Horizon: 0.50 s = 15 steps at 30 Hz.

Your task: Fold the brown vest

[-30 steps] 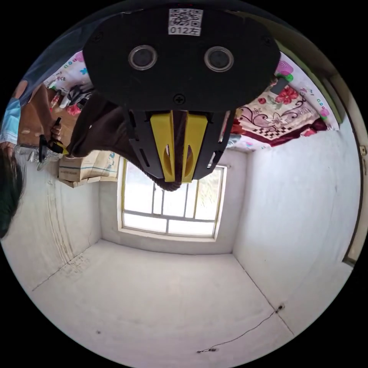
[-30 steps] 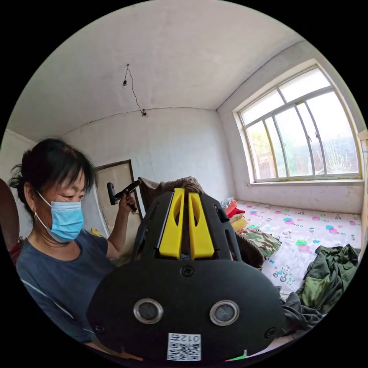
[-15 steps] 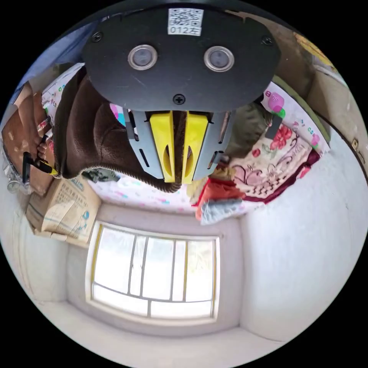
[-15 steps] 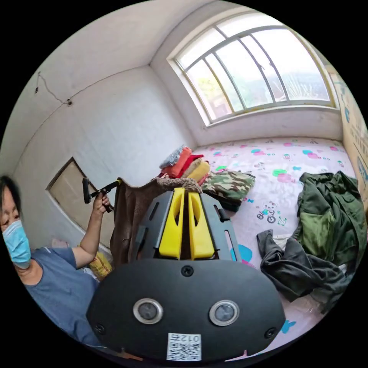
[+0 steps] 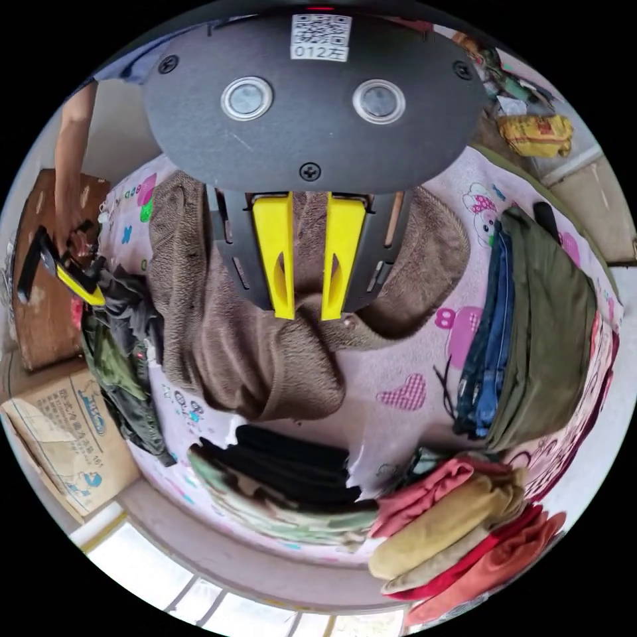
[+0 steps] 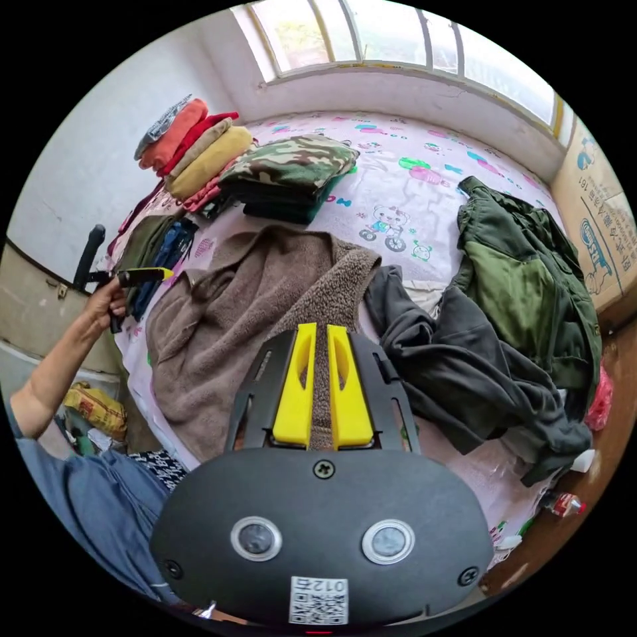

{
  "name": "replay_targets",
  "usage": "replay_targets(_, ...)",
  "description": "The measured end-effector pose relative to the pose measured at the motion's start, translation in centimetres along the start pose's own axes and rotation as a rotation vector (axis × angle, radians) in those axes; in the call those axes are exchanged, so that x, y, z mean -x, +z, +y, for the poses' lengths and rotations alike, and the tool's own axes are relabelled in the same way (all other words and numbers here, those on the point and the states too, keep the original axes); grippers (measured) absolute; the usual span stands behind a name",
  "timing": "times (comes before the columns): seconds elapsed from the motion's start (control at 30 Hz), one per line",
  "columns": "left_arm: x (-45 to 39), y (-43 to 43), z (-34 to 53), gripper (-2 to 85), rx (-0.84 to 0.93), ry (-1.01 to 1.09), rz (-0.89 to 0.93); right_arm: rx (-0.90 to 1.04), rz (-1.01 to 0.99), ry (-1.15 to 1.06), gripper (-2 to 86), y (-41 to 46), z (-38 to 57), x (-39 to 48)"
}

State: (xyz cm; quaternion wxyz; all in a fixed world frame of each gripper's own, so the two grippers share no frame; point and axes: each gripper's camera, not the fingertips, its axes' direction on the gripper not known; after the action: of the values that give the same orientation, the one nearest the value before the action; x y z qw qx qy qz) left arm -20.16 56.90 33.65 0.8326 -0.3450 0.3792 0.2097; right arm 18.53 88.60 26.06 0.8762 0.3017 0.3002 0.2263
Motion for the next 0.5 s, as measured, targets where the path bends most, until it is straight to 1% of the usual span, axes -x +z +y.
replay_targets(0.1, 3.2, 2.1, 2.3, 2.4, -0.022, -0.068, -0.051, 0.085, 0.082, -0.055, 1.7, 1.5, 4.5, 2.0)
replay_targets(0.17, 5.6, 2.2, 5.5, 2.1, -0.105, -0.059, -0.032, 0.156, 0.089, -0.004, 2.2, 2.9, 8.7, 2.2)
replay_targets(0.2, 6.1, 2.3, 6.5, 2.0, -0.119, -0.046, -0.013, 0.171, 0.071, 0.023, 2.5, 3.2, 9.8, 2.0)
replay_targets(0.27, 7.2, 3.5, 10.2, 1.6, -0.094, 0.036, 0.073, 0.215, -0.012, 0.145, 3.7, 4.6, 13.8, 1.6)
replay_targets(0.33, 7.2, 4.7, 13.2, 1.4, -0.060, 0.094, 0.092, 0.227, -0.007, 0.211, 5.0, 5.5, 16.0, 1.8)
replay_targets(0.43, 5.7, 6.5, 17.6, 1.0, -0.048, 0.205, 0.021, 0.229, 0.019, 0.235, 5.9, 6.6, 16.9, 3.7)
replay_targets(0.5, 4.1, 7.5, 19.5, 0.7, -0.046, 0.295, 0.024, 0.224, 0.051, 0.211, 5.2, 7.4, 16.2, 5.3)
